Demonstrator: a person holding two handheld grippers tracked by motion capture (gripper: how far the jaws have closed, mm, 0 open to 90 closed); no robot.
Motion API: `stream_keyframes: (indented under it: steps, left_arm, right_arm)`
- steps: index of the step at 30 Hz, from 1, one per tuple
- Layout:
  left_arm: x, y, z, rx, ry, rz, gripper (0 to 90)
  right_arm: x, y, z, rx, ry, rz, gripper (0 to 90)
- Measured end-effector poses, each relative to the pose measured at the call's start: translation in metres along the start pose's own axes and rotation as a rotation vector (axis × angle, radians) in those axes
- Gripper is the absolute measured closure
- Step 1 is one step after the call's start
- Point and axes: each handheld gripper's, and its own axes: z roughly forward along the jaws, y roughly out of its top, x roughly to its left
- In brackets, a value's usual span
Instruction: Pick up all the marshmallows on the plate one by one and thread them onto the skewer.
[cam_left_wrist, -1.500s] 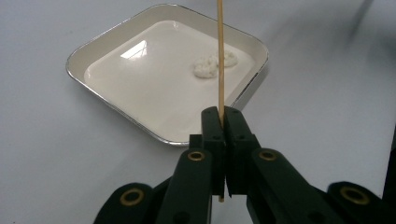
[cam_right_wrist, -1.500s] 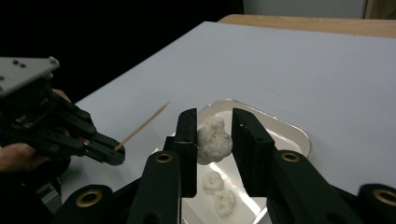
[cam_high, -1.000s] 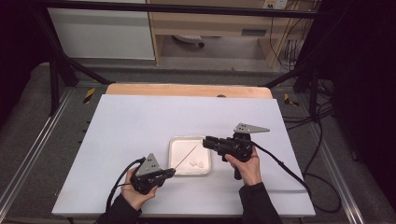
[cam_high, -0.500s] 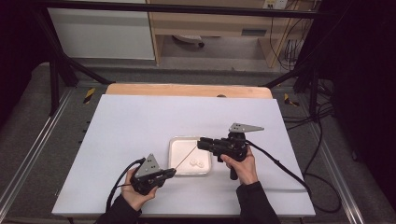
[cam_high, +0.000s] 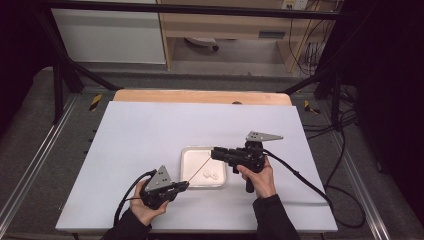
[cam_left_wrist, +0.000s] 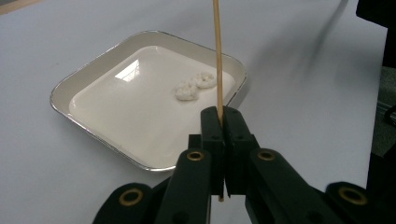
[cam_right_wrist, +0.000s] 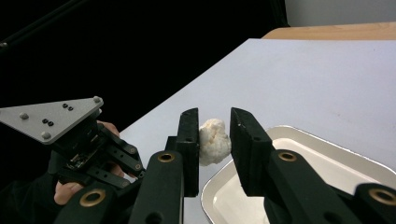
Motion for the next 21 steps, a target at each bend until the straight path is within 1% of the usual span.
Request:
stream_keyframes:
  steps: [3, 5, 12, 16, 21]
  left_arm:
    - [0.0002, -0.0005, -0.0003, 0.001, 0.001, 0.001, 88.6]
    - [-0.0001, -0.0002, -0.0003, 0.001, 0.0, 0.003, 88.6]
    - [-0.0004, -0.0005, -0.0009, -0.008, 0.009, 0.003, 88.7]
    - [-0.0013, -0.0003, -0.0021, -0.024, 0.014, 0.006, 88.7]
    - [-0.0016, 0.0, -0.0033, -0.041, 0.016, 0.007, 88.7]
  right_arm:
    - [0.0004, 0.0015, -0.0021, -0.015, -0.014, -0.007, 74.6]
    - [0.0007, 0.0027, -0.0033, -0.023, -0.007, -0.005, 74.7]
    - [0.0004, -0.0013, 0.0002, 0.008, 0.005, -0.008, 74.4]
    - [0.0001, -0.0016, 0.0013, 0.003, 0.011, -0.001, 74.4]
    - [0.0012, 0.0012, -0.0021, -0.017, 0.014, -0.002, 74.6]
